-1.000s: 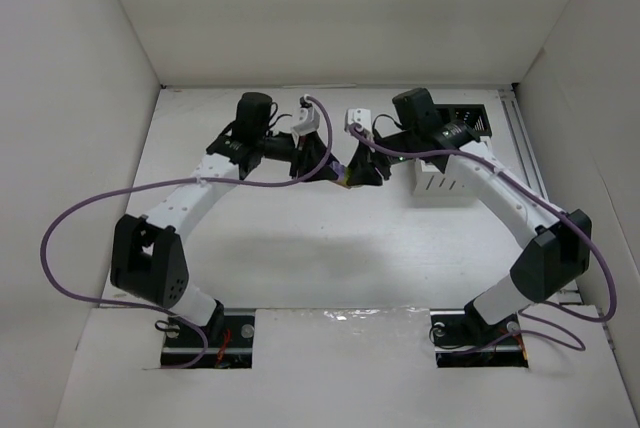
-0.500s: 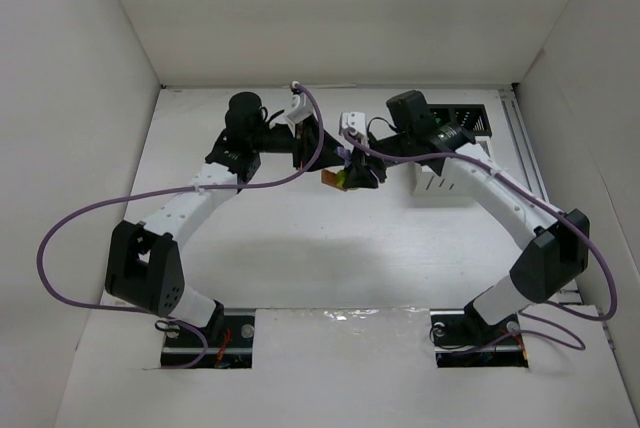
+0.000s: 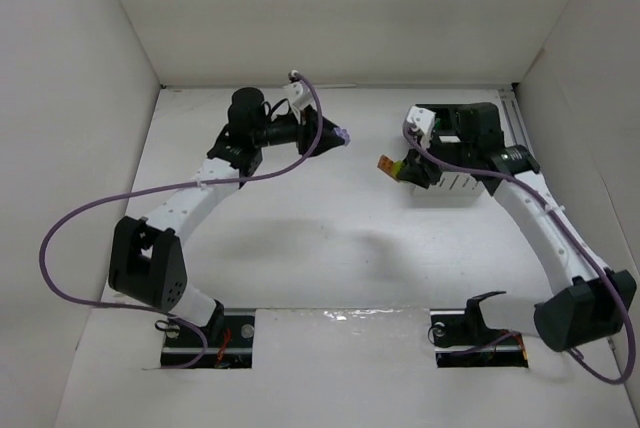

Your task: Sort the legos into containers by color

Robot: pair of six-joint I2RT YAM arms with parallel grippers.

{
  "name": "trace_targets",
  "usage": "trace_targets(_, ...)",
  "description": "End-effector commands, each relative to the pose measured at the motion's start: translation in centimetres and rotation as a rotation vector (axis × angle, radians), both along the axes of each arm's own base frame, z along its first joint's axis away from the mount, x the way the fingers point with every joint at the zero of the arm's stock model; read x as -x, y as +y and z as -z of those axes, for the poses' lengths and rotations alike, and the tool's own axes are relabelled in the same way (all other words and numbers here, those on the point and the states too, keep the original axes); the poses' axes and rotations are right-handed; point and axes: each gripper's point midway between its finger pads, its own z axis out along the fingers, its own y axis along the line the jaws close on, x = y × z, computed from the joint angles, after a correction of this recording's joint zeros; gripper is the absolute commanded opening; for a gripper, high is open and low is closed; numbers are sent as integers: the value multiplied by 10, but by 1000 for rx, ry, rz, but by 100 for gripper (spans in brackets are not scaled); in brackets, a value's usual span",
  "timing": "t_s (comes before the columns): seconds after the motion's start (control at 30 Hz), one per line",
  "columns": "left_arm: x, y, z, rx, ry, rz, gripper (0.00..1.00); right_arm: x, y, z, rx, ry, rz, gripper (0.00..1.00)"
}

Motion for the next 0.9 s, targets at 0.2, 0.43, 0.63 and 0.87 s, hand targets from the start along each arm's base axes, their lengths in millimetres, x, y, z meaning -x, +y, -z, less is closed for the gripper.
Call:
trace_targets(0.2,-39,-85,-22,-13,-15,9,7,-1,-66,-61,-152,-197,367,0)
trace_targets(0.43,-42,-139,-13,35,41,78,8,27,-114,-52,-168,-223,597,0)
trace_targets(0.63,-46,-179,-6,52,55,136,10,51,-130,-40,-167,-232,702,0)
trace_targets(0.87,-46,-216,4,59,82,140,11,53,-139,-40,-224,-201,819,0)
